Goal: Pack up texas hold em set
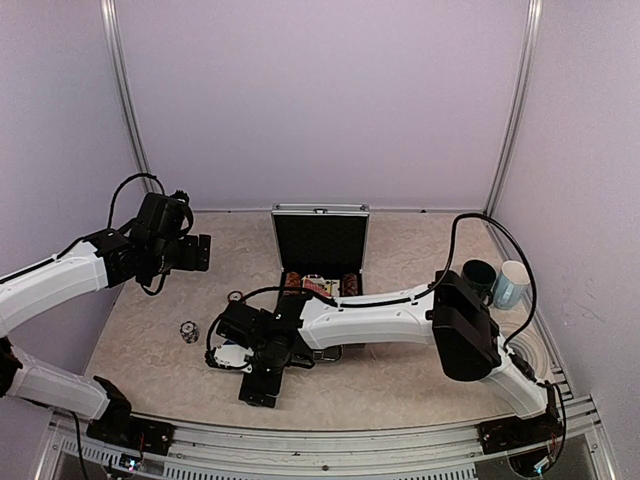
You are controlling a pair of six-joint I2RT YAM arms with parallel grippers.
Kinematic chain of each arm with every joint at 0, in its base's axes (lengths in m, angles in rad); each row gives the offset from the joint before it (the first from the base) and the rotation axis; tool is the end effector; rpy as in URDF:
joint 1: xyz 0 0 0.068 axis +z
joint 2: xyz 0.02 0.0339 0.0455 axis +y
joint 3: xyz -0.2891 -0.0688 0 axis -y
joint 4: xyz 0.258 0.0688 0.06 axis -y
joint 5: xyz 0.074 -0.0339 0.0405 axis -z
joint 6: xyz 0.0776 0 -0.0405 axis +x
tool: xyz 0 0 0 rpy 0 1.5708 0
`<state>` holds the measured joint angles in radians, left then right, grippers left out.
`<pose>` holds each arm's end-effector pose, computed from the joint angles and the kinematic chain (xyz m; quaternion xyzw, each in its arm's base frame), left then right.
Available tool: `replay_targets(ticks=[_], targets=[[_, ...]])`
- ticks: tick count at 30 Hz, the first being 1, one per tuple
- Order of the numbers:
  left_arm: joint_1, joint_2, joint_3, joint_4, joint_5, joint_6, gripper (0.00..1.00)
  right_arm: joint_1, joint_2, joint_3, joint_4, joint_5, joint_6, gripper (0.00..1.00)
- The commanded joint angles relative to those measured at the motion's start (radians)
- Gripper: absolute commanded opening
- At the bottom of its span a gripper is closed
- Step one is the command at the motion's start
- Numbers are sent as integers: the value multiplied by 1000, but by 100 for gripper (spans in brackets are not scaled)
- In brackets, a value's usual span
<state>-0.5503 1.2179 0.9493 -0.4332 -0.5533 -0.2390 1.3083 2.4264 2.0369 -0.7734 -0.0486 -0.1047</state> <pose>0.2699 -0.1178 0.2838 0.0217 0.8799 0.0730 0.4691 0.1416 0.5416 0.1215 -0.6393 0.7415 0.1342 0.1534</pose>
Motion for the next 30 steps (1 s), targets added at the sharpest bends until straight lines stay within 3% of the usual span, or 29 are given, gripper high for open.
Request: replay_targets(ticks=[1, 8, 18, 30], targets=[[7, 3, -7, 20, 7, -3, 99, 10, 38, 32, -17, 7, 22, 94], [13, 6, -6, 22, 16, -1, 99, 10, 42, 31, -24, 29, 28, 83], [13, 5, -7, 20, 18, -2, 99, 8, 15, 18, -18, 41, 13, 52], [15, 5, -6, 21, 27, 2, 99, -29, -86, -38, 38, 129, 33, 51]])
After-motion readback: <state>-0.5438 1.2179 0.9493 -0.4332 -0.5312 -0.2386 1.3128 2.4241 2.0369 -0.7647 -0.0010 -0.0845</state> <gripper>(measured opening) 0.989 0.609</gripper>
